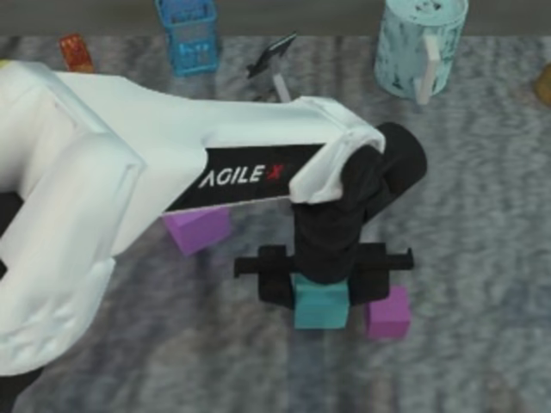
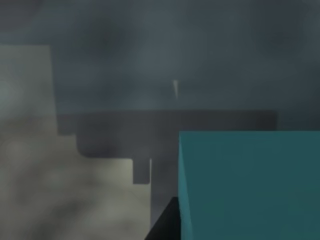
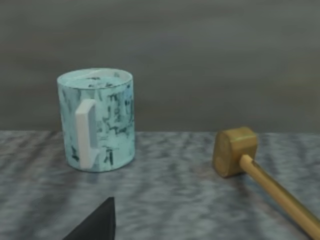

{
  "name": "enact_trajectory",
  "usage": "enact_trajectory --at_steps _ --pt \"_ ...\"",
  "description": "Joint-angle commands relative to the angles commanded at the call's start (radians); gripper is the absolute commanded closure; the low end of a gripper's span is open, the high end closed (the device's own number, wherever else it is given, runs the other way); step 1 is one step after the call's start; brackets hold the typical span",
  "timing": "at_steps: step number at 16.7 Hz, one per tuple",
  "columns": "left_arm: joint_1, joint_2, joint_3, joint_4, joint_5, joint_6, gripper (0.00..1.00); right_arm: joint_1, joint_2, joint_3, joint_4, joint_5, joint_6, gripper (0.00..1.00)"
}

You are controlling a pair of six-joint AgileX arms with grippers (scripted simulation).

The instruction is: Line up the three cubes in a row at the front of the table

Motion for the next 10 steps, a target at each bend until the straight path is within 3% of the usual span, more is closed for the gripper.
enact_trajectory --at_steps 8,10 --pt "0.0 0.0 0.0 0.0 0.0 0.0 0.02 0.0 0.0 0.0 0.0 0.0 0.0 0.0" --pt "0.0 0.0 0.0 0.0 0.0 0.0 0.0 0.0 0.0 0.0 0.0 0.0 0.0 0.0"
